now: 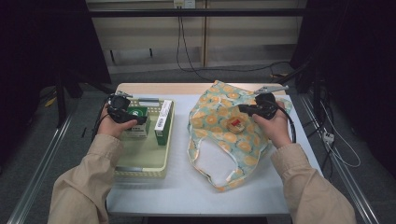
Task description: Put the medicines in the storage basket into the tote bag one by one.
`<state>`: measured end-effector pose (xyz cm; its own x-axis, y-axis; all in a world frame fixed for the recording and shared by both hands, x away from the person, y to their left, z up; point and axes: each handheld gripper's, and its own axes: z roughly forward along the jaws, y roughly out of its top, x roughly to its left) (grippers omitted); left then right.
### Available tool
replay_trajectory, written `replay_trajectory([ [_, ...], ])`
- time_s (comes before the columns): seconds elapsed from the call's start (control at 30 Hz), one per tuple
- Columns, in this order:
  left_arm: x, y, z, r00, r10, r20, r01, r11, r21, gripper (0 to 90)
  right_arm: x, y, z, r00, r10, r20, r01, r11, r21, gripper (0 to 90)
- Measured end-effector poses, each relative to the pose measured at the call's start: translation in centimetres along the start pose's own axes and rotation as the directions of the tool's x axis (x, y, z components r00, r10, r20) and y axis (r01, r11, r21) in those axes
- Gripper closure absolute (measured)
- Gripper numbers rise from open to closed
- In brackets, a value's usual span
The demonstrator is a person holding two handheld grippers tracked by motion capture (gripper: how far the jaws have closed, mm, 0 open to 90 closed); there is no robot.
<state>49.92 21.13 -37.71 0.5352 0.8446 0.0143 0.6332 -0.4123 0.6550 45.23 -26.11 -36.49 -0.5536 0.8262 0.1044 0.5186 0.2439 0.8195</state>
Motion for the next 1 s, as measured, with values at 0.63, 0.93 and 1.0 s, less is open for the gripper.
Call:
replay_trajectory([
  [0.63, -0.1, 0.1, 0.6, 0.9985, -0.006, -0.054, 0.006, 1.0000, -0.002, 7.2, -0.1, 0.1, -0.4, 1.0000, 0.000, 0.004, 0.000, 1.000, -0.003, 90.0],
  [0.93, 0.0, -0.3, 1.4, 0.9968, -0.060, -0.053, 0.063, 0.9969, 0.047, 3.7, -0.2, 0.0, -0.2, 1.0000, -0.002, 0.002, 0.002, 1.000, 0.004, 90.0],
  [1.0, -0.1, -0.3, 1.6, 0.9966, -0.055, -0.061, 0.058, 0.9971, 0.049, 3.3, -0.1, 0.0, -0.2, 1.0000, -0.001, 0.000, 0.001, 1.000, 0.002, 90.0],
])
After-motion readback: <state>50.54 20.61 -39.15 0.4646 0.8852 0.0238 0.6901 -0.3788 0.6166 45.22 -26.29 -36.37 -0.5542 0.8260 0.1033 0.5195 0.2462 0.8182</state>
